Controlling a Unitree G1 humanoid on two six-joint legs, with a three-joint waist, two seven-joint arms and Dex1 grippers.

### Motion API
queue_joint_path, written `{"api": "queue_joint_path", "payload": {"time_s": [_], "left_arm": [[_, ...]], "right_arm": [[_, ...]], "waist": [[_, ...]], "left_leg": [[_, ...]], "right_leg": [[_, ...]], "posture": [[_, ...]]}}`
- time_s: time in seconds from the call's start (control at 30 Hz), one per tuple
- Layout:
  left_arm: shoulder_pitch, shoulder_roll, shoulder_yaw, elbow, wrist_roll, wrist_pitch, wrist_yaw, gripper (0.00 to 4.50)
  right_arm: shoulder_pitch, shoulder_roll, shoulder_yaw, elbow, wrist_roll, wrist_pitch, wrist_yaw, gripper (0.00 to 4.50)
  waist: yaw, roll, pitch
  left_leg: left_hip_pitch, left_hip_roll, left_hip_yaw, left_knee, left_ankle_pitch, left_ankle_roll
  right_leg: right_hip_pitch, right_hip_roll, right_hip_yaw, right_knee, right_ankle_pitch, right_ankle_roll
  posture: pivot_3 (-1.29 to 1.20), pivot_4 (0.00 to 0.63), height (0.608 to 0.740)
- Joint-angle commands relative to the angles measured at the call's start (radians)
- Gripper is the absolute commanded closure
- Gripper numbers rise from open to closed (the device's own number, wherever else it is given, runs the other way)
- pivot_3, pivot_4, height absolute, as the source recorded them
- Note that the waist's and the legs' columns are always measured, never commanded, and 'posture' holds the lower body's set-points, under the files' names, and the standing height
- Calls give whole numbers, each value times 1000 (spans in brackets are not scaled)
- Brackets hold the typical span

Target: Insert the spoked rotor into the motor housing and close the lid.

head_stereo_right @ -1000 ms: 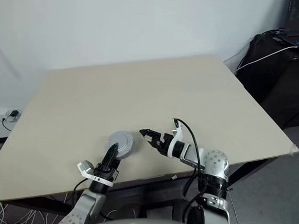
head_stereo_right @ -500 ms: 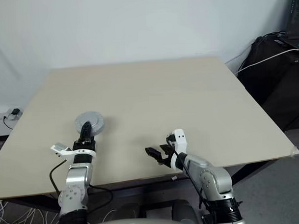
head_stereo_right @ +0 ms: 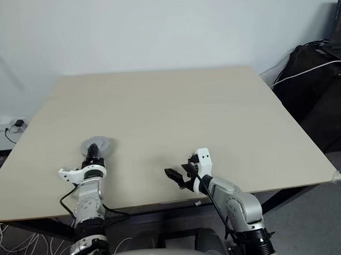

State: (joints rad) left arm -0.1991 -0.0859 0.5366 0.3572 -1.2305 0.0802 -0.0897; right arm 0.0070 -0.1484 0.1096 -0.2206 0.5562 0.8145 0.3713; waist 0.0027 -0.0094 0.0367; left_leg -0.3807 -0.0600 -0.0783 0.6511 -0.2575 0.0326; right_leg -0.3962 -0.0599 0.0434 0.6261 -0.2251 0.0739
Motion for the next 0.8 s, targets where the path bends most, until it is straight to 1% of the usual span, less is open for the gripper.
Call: {"api": "queue_joint_path", "payload": {"time_s": [0.03, 0.1, 0.13, 0.3, 0.4, 0.47, 0.5, 0.63, 0.67, 0.8], "left_arm": [[-59, 1, 15, 15, 27, 8, -15, 2411], [-80, 9, 15, 47, 41, 27, -10, 2411], [-91, 12, 12, 61, 50, 33, -11, 2411], [-155, 17, 13, 146, 103, 66, -31, 2411], [-179, 13, 24, 184, 128, 76, -33, 2411], [-186, 8, 31, 195, 140, 81, -28, 1687], [-186, 3, 33, 195, 145, 83, -28, 1489], [-165, -23, 32, 159, 170, 85, 18, 170], [-155, -32, 31, 142, 176, 88, 31, 17], [-91, -75, 20, 30, 188, 111, 91, 17]], "right_arm": [[-10, 4, -3, -38, 3, -16, 7, 0], [-12, 4, -3, -36, 3, -14, 9, 0], [-14, 4, -2, -35, 3, -13, 9, 0], [-20, 5, 6, -32, 0, -12, 9, 0], [-18, 6, 3, -33, -1, -14, 5, 0], [-14, 7, -1, -35, 0, -15, 1, 0], [-13, 8, -2, -36, 1, -15, -1, 0], [-11, 11, -6, -37, 1, -17, -6, 0], [-11, 12, -6, -36, 2, -16, -6, 0], [-15, 13, -3, -31, -1, -18, -5, 0]], "waist": [[0, 0, 0], [1, 0, 0], [1, 0, 0], [15, 0, 0], [15, -1, 0], [15, -1, 0], [15, -1, 0], [17, 2, -2], [16, 2, -2], [12, 1, -3]], "left_leg": [[0, 0, 0, 0, 0, 0], [0, 0, 0, 0, 0, 0], [0, 0, 0, 0, 0, 0], [0, -1, 0, 1, 1, 0], [0, -1, 0, 1, 1, 0], [1, -1, 0, 1, 2, 0], [1, -1, 0, 1, 2, 0], [3, 0, 0, 1, 3, -1], [3, 0, 0, 1, 3, -1], [3, 0, 1, 2, 4, -1]], "right_leg": [[0, 0, 0, 0, 0, 0], [0, 0, 0, 0, 2, 1], [0, 0, 0, 0, 3, 4], [1, 0, 0, 0, 4, 5], [1, 0, 0, 0, 4, 5], [2, 0, 0, 0, 5, 6], [2, 0, 0, 0, 5, 6], [3, 0, 0, 0, 6, 6], [4, 0, 0, 0, 6, 5], [3, 0, 1, 0, 5, 4]], "posture": [[0, 0, 740], [0, 0, 740], [0, 0, 740], [0, 0, 740], [0, 0, 740], [0, 0, 740], [0, 0, 740], [0, 0, 740], [0, 0, 740], [0, 0, 740]]}}
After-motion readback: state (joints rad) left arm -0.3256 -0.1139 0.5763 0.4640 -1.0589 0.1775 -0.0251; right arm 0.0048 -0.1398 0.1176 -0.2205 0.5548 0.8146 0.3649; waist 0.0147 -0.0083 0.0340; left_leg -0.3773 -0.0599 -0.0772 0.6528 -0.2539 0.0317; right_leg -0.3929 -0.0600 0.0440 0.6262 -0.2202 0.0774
